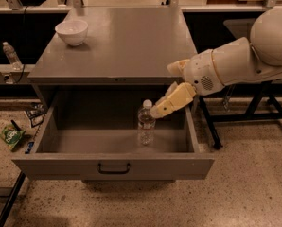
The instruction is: Pick water bottle from top drawer and place on counter
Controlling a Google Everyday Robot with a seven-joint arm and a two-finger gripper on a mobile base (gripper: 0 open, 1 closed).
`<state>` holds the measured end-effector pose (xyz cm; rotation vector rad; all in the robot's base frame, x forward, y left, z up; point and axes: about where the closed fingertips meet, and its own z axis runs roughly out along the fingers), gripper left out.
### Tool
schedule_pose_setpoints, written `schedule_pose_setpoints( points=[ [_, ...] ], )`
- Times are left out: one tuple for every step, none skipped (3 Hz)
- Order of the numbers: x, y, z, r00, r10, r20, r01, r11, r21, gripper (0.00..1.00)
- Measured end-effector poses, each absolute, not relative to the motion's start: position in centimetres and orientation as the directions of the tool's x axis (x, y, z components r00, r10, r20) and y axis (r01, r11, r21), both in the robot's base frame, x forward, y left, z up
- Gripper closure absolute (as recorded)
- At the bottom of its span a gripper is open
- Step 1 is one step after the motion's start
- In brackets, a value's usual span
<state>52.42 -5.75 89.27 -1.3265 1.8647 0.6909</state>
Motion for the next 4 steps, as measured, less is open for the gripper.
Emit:
schedule_pose_setpoints(
  points=[
    [52.5,-5.3,88.2,-0.202,-0.52,-0.83,-0.946,0.322,0.029,0.0],
    [53.4,-4.4,85.7,-0.207,-0.448,-0.87,-0.944,0.324,0.058,0.0],
    [53.9,-4.2,82.4,-0.216,-0.404,-0.889,-0.941,0.329,0.08,0.0],
    [54.6,-4.9,79.6,-0.224,-0.385,-0.895,-0.931,0.355,0.081,0.0]
  ],
)
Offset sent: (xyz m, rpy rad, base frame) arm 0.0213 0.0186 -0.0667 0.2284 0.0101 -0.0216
